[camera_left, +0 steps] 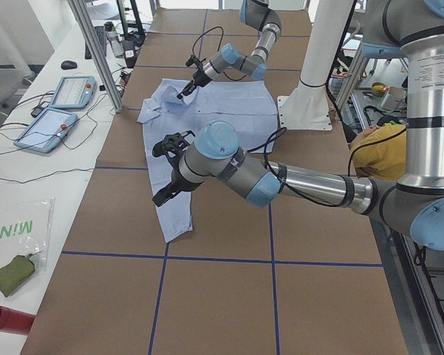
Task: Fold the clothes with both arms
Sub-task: 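Carry the sleeve with the right gripper across the shirt front and release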
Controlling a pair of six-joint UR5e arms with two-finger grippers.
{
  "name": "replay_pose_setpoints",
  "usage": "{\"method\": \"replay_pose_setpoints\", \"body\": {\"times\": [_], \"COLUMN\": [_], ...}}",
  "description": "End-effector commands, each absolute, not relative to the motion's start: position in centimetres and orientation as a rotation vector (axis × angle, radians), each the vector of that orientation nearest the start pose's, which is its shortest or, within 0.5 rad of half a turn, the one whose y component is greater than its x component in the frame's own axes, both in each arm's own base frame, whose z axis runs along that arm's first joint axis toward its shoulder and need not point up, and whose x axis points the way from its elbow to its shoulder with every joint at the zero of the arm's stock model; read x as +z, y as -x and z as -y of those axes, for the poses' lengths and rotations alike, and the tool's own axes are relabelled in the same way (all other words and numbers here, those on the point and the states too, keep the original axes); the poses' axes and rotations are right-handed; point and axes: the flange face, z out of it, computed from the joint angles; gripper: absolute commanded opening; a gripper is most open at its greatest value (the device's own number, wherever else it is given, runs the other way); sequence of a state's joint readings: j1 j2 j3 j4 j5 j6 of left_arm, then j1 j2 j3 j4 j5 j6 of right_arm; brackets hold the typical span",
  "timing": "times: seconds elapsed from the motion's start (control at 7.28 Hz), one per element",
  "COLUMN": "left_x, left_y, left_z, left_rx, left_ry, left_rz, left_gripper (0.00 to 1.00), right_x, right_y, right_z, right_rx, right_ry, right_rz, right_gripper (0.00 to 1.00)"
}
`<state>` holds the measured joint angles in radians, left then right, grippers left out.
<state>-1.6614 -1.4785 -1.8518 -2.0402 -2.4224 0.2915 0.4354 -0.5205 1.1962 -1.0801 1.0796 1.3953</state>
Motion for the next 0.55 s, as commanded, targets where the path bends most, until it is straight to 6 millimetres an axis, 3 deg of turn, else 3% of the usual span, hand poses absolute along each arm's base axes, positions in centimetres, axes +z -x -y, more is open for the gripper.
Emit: {"method": "replay_pose_setpoints", "body": {"times": [0.0, 0.14, 0.27, 0.41], "left_x": [50.5, 50.5, 50.5, 50.5], "left_y": [10.0, 10.0, 10.0, 10.0], "left_z": [45.8, 45.8, 45.8, 45.8], "left_rx": [0.461, 0.461, 0.461, 0.461], "left_ry": [-0.764, -0.764, -0.762, -0.762], "left_rz": [-0.693, -0.693, -0.693, -0.693], "left_gripper": [1.0, 1.0, 1.0, 1.0], "right_x": [5.8, 5.7, 3.9, 3.5], "right_y": [67.1, 68.1, 68.6, 69.7], "right_z": [49.5, 49.3, 49.0, 48.6], "right_rx": [0.508, 0.492, 0.476, 0.494], "right_ry": [-0.745, -0.734, -0.713, -0.68], "right_rz": [0.951, 0.912, 0.845, 0.799], "right_gripper": [0.0, 0.0, 0.19, 0.87]}}
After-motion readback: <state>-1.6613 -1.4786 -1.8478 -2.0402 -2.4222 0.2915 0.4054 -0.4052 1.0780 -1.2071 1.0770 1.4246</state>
